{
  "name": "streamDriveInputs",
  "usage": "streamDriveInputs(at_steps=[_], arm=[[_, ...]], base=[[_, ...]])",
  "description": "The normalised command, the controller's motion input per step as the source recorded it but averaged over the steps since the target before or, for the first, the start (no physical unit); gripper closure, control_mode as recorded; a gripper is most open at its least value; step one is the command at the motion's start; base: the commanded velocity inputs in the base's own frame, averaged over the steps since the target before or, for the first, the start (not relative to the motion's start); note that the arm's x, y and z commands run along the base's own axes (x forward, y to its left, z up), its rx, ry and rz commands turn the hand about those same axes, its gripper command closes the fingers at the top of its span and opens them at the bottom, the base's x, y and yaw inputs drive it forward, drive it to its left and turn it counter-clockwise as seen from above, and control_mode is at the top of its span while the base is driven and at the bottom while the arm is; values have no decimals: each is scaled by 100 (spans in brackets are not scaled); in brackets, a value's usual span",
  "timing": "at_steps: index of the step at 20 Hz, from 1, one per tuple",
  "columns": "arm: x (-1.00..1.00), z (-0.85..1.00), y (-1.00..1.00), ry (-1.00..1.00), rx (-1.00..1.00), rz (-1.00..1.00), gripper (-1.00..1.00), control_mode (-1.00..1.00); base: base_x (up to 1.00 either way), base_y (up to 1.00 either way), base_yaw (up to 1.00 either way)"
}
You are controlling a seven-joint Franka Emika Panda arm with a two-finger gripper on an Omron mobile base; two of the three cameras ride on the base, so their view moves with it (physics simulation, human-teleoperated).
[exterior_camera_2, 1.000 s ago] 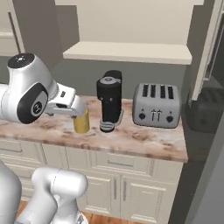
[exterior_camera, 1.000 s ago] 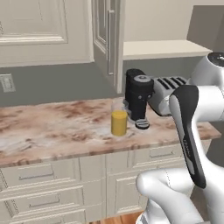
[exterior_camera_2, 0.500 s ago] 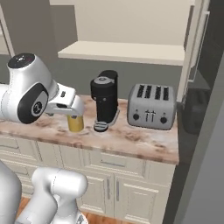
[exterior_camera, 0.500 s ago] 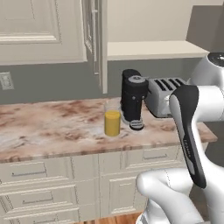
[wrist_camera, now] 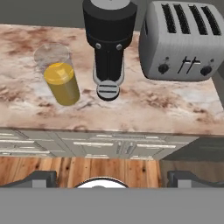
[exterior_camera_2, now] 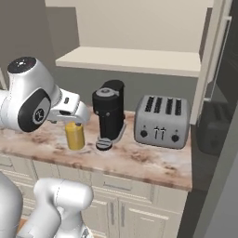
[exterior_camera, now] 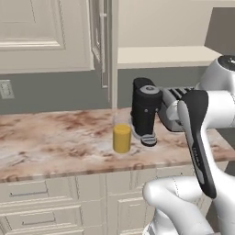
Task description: There is a tray on the dining counter. Grab the cup, mug, and pitcher and place them on the tray. The pitcher may be placed next to the tray if it cannot fit the tray.
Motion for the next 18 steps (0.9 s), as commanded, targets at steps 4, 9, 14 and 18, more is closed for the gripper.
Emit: streamDriveInputs(at_steps=[4,9,14,18], arm=[[0,0,0,0,0,0,-100,100],[0,0,0,0,0,0,-100,100],[0,0,0,0,0,0,-100,100],[0,0,0,0,0,0,-100,100]], base=[[52,0,2],[25,0,1],[18,0,0],[22,0,0]])
